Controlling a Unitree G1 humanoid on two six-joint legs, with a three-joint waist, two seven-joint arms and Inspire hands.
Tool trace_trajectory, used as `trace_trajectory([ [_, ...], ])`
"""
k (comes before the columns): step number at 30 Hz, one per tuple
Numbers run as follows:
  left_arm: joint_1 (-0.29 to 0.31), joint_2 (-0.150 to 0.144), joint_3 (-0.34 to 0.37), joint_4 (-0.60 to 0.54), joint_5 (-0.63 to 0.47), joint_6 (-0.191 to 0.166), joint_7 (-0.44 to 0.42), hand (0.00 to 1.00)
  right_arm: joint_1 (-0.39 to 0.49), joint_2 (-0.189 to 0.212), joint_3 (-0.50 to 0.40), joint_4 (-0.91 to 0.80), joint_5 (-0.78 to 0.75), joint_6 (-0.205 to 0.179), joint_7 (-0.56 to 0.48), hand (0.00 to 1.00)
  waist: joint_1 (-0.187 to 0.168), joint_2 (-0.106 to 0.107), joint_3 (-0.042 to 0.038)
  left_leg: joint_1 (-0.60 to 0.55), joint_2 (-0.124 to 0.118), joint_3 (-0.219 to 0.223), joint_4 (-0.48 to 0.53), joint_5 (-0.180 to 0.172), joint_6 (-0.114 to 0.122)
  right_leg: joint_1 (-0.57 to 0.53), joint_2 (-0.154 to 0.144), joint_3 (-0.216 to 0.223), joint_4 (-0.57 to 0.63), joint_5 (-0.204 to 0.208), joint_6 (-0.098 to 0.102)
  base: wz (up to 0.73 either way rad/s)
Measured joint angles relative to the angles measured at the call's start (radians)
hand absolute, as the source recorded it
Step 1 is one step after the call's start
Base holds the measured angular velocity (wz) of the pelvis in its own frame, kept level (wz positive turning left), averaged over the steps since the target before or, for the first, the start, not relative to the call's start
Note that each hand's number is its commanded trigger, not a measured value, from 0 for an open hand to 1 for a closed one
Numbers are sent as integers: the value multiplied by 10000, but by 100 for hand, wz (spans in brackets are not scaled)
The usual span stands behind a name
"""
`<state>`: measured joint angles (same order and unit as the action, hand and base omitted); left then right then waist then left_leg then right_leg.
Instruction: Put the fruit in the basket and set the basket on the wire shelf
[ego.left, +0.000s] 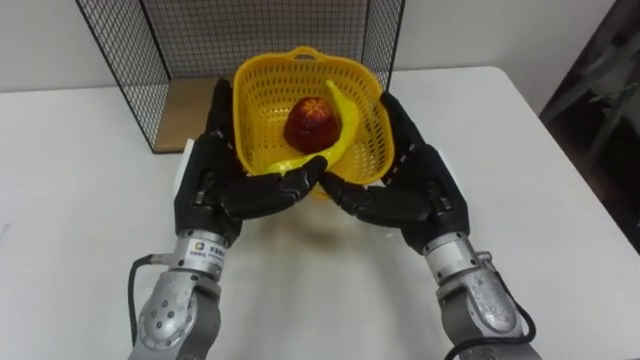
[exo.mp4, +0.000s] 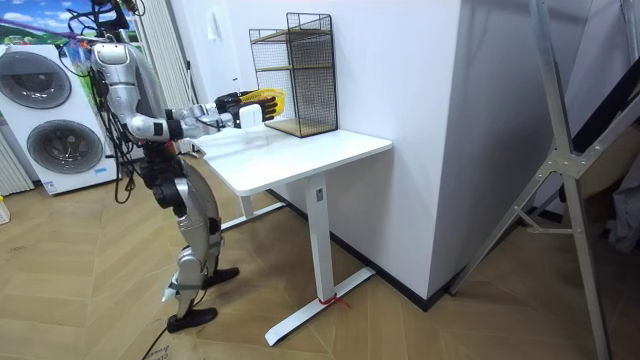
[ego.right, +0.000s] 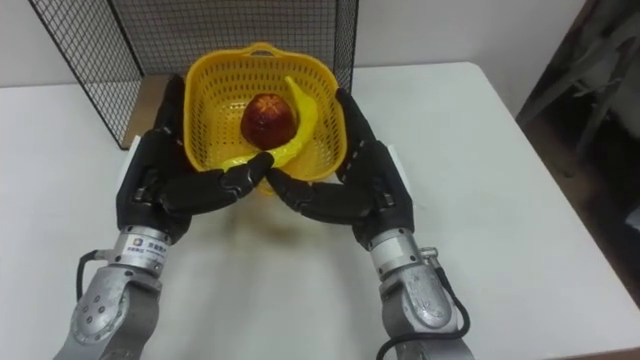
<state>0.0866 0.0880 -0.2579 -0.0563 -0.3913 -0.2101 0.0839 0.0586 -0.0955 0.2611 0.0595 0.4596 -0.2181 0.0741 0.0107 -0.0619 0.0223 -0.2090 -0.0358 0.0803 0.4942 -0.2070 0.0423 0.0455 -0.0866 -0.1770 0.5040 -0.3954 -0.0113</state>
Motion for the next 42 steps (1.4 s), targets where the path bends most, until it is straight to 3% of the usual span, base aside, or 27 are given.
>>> trace_trajectory([
  [2, 4, -7, -8, 11, -74, 2, -3, 0, 0, -45, 3, -2, -73, -3, -45, 0, -70, -1, 1, 7, -171, 8, 19, -151, 169, -342, -316, -57, 948, -91, 167, 21],
  [4, 42, -23, -23, 29, -76, 4, -12, 0, 1, -102, -17, -3, -348, -3, -76, 0, -54, 1, 1, 267, -503, 15, 64, -346, 455, -722, -820, -21, 2308, -6, 339, 12],
  [7, 32, -26, -16, 24, -76, 2, -9, 0, -13, -77, -22, -3, -416, -24, -78, 0, -19, -11, -6, 594, -859, 10, 49, -529, 759, -1055, -1182, 132, 3461, 388, 770, 8],
  [8, 35, -29, -13, 21, -96, 2, -9, 0, -18, -72, -21, -3, -415, -23, -79, 0, 14, 8, -15, 625, -879, 4, 50, -561, 807, -1165, -1194, 182, 3674, 546, 744, 0],
  [9, 38, -30, -15, 25, -73, 3, 11, 0, -19, -91, -106, 3, -416, -22, -81, 0, -16, 109, -13, 734, -864, -82, 20, -600, 878, -1367, -1134, 329, 3983, 823, 764, -3],
  [11, 11, -17, 10, 24, -69, -3, 43, 0, -25, -103, -102, 26, -402, -23, -70, 0, 63, 242, -4, 845, -733, -127, -178, -571, 942, -1592, -954, 420, 3468, 476, 740, -2],
  [12, -15, -16, -5, 27, -70, -10, 102, 0, -26, -109, -81, 44, -403, -21, -70, 0, 161, 265, 14, 911, -664, -96, -304, -485, 995, -1763, -802, 417, 2754, 311, 728, 6],
  [14, -14, -12, -69, 67, -70, -8, 189, 0, -38, -107, -90, 68, -394, -12, -98, 0, 233, 216, 5, 995, -653, -77, -466, -459, 1019, -1813, -628, 392, 1155, 370, 691, 5],
  [15, -15, 5, -69, 80, -70, -6, 225, 0, -119, -106, -69, 75, -368, 13, -133, 0, 249, 189, 4, 1032, -663, -76, -489, -462, 1020, -1811, -450, 396, 309, 1046, 594, 10],
  [16, -15, -3, -122, 115, -72, 2, 227, 0, -143, -120, -66, 77, -370, 19, -208, 0, 250, 236, -7, 1151, -638, -180, -611, -463, 1015, -1641, -321, 421, 16, 1389, 564, 6],
  [22, -46, -2, -125, 101, -64, 3, 331, 0, -534, -124, -67, 76, -377, 147, -289, 0, 322, 167, -23, 1630, -323, -282, -1351, -363, 875, -761, 194, 366, -1582, 2044, 475, -3],
  [29, -118, -15, -140, 100, -71, 15, 404, 0, -699, -116, -68, 75, -365, 302, -442, 0, 226, 156, -39, 1698, -284, -286, -1638, -357, 863, -584, 282, 369, -2114, 2137, 489, 0],
  [34, -258, -22, -147, 112, -99, 294, 431, 0, -996, -94, -60, 74, -420, 466, -940, 0, 212, 255, 26, 1740, -284, -299, -1664, -351, 854, -498, 297, 362, -2331, 2153, 502, 0],
  [42, -629, -26, -144, 218, -66, 591, 438, 0, -1286, -111, -73, 74, -735, 579, -1374, 0, 202, 377, 7, 2037, -258, -281, -1927, -324, 816, -242, 344, 321, -2468, 2232, 466, -1],
])
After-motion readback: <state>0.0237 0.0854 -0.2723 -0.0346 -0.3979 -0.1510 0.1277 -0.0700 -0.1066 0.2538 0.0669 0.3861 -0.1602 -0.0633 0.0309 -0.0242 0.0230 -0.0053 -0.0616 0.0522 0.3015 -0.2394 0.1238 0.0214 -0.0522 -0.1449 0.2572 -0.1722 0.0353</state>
